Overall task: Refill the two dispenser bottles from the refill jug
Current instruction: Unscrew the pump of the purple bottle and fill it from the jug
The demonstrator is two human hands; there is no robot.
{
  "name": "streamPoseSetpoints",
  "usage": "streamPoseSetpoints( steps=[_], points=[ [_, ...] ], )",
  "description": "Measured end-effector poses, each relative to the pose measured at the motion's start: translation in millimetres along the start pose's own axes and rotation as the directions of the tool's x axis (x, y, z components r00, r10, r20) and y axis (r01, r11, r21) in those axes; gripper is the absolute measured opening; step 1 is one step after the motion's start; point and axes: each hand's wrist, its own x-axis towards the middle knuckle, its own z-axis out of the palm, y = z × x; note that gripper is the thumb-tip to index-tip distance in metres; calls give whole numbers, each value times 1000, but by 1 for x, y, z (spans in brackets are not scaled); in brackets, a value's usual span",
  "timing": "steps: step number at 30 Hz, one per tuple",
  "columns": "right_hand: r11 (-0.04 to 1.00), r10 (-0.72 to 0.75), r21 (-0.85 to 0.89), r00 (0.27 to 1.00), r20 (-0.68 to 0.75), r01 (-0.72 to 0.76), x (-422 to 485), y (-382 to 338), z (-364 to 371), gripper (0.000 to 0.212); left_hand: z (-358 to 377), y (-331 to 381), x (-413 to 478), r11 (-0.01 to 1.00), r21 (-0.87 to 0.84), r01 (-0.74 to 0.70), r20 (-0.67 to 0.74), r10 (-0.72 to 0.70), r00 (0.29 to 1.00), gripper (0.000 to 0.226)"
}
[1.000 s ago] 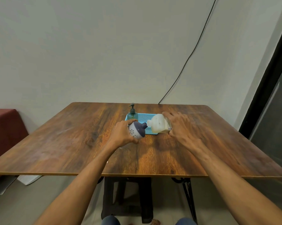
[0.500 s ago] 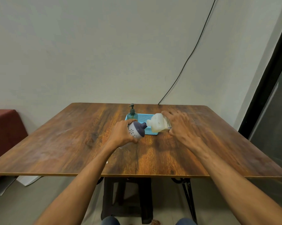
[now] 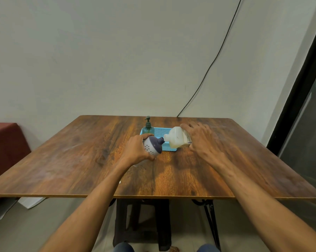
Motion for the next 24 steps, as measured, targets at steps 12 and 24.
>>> streamPoseSetpoints(
  steps=[12,24],
  points=[
    [999,24,27,995,-93,-21,1,-1,11,74,1,0,-1,1000,-15,7,5,-7,1000,75],
    [1000,17,9,996,-91,-16,4,-1,10,70,1,-2,-2,1000,-14,4,7,-4,1000,77]
  ],
)
